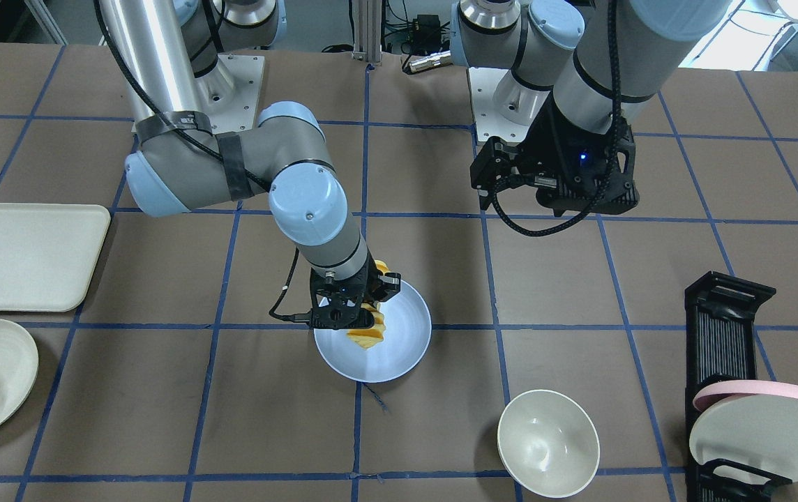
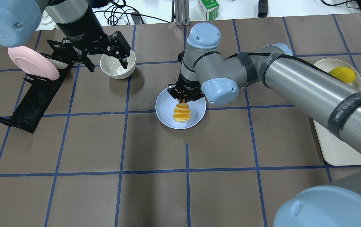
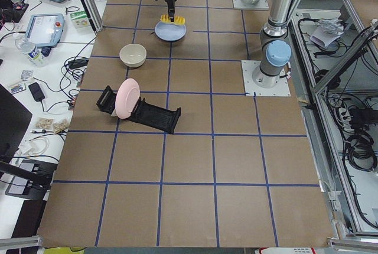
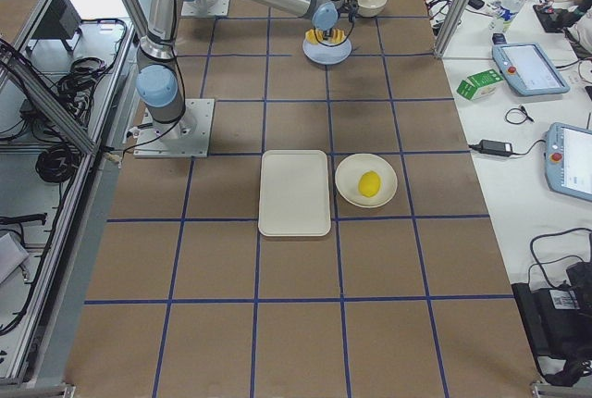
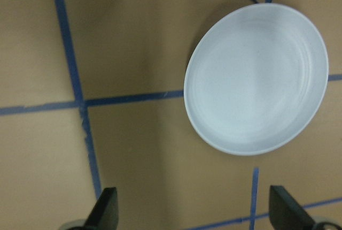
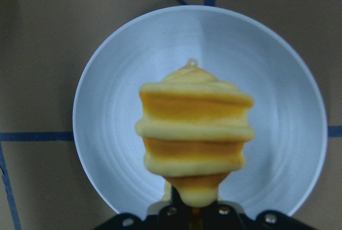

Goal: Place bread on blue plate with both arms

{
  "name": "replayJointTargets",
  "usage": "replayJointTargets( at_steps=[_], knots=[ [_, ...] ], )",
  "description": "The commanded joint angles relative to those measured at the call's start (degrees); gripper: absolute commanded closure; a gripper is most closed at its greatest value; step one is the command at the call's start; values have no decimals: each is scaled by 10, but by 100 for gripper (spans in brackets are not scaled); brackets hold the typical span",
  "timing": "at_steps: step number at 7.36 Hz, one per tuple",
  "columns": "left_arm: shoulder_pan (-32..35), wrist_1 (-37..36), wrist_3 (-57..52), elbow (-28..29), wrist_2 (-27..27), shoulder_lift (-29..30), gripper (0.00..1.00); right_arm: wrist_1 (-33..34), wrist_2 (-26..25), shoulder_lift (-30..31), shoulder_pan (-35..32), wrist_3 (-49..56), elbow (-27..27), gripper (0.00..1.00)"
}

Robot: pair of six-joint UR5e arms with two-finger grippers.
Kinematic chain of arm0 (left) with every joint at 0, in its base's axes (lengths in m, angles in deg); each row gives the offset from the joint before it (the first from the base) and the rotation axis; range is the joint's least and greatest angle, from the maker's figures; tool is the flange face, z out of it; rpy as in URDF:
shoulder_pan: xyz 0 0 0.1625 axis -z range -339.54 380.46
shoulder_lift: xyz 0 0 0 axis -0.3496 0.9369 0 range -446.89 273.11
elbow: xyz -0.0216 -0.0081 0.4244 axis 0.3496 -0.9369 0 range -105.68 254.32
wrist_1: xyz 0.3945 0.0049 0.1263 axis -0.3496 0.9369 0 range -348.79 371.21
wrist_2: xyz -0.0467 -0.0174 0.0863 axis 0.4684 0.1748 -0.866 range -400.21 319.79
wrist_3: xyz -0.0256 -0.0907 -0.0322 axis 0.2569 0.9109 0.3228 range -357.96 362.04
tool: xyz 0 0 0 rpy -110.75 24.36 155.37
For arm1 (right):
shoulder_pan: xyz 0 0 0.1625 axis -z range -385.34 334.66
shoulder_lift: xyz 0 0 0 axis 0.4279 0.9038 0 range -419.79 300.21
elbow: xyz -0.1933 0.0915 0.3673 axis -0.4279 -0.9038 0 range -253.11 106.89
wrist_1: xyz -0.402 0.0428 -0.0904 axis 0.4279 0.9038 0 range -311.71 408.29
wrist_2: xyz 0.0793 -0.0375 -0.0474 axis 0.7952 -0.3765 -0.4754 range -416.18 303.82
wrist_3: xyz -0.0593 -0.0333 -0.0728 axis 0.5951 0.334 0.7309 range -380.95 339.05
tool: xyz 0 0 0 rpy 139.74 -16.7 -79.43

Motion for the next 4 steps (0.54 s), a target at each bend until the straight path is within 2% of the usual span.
replayJointTargets(
  at_steps=[1,2,3,4],
  knots=[
    [0,-26,5,-9,-26,-13,0,14,-3,-19,-11,0,3,44],
    [6,-28,6,-13,-27,-14,0,13,-5,-21,-11,-1,-1,24],
    [7,-28,27,-14,-27,-15,0,13,-5,-21,-10,-2,-6,12],
    [7,-32,50,-14,-28,-14,0,12,-7,-21,-10,-2,-11,8]
  ],
)
